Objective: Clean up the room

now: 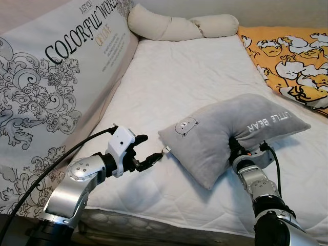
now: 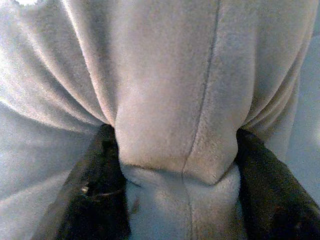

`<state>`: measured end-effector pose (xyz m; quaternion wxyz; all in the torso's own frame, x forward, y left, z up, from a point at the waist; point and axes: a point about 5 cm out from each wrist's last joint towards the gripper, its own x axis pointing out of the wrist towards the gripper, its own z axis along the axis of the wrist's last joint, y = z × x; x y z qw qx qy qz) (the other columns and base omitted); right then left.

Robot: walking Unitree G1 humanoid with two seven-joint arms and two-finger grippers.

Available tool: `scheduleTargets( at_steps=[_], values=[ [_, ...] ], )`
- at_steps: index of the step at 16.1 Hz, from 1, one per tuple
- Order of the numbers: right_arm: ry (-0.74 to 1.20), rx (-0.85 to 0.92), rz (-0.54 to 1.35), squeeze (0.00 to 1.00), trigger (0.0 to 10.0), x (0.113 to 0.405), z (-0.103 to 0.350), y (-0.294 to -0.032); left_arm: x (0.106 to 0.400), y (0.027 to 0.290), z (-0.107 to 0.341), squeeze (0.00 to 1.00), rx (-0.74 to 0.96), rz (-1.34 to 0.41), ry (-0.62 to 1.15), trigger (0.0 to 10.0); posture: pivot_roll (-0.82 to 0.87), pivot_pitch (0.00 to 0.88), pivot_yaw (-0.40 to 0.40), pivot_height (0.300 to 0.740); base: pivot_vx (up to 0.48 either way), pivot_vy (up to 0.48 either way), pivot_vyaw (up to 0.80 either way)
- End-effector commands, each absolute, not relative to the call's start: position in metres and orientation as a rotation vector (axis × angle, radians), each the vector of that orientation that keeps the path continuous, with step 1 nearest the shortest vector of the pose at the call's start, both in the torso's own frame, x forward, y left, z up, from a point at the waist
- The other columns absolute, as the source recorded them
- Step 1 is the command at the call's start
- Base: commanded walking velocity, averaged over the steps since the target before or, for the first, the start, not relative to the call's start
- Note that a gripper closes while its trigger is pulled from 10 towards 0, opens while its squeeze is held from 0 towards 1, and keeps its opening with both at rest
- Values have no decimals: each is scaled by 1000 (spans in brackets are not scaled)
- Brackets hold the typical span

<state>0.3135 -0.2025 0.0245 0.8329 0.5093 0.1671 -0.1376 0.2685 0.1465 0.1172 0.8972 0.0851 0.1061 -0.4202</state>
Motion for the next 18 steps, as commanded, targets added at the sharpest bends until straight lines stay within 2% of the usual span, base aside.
scheduleTargets(
  at_steps=[1,9,11,14,16,18],
  values=[
    [416,1046,-290,0,0,315,21,-192,267,147,112,0,190,-870,240,10000,27,0,93,740,0,0,0],
    [410,1009,-313,0,0,321,27,-194,270,144,105,0,183,-863,277,10000,11,0,101,740,0,0,0],
    [403,1012,-322,0,0,325,31,-196,274,141,108,0,172,-845,275,10000,38,0,79,740,0,0,0],
    [389,994,-302,0,0,334,41,-194,269,148,105,0,185,-816,274,10000,45,0,75,740,0,0,0],
    [350,929,-244,0,0,349,61,-188,270,156,103,0,197,-766,269,10000,42,0,85,740,0,0,0],
    [271,952,-165,0,0,368,92,-178,280,162,107,0,197,-682,245,10000,51,0,79,740,0,0,0]
  ],
)
